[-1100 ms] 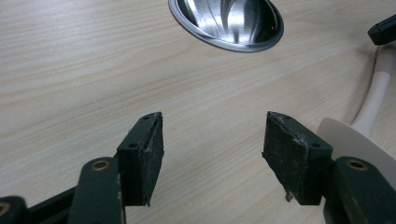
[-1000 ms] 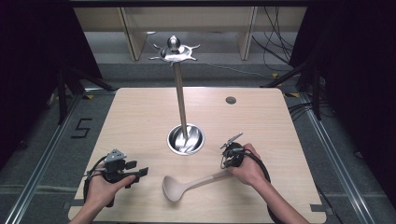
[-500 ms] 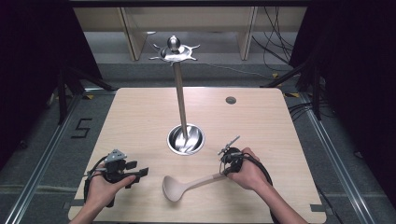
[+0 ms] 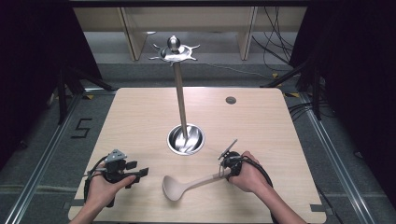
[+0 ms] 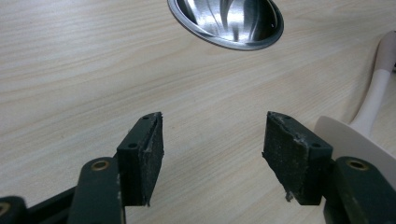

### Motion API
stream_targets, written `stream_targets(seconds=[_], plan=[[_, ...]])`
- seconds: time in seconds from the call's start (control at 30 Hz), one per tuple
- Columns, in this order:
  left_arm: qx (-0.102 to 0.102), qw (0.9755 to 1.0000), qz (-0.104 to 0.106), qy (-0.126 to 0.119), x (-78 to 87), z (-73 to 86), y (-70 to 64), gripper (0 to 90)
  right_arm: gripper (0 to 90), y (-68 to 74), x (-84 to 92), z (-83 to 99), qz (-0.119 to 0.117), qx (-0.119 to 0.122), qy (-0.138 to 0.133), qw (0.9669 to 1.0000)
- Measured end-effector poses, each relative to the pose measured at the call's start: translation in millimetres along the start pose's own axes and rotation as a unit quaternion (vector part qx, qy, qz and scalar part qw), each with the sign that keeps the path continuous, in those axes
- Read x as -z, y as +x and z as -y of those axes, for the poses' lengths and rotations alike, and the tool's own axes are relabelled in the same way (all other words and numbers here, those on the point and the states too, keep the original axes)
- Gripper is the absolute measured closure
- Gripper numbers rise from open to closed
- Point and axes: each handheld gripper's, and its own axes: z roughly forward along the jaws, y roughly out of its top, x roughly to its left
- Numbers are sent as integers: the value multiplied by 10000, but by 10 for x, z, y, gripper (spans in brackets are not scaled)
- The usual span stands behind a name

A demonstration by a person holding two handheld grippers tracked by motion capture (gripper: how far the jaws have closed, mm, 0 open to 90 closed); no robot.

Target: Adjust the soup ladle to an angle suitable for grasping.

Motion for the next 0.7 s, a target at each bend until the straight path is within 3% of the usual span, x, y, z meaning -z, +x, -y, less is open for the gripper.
stream_targets(seconds=[0.7], plan=[[79,9999,63,-46,-4,-1,-6,373,896,-195,-122,-432,213,-507,-500,9972]])
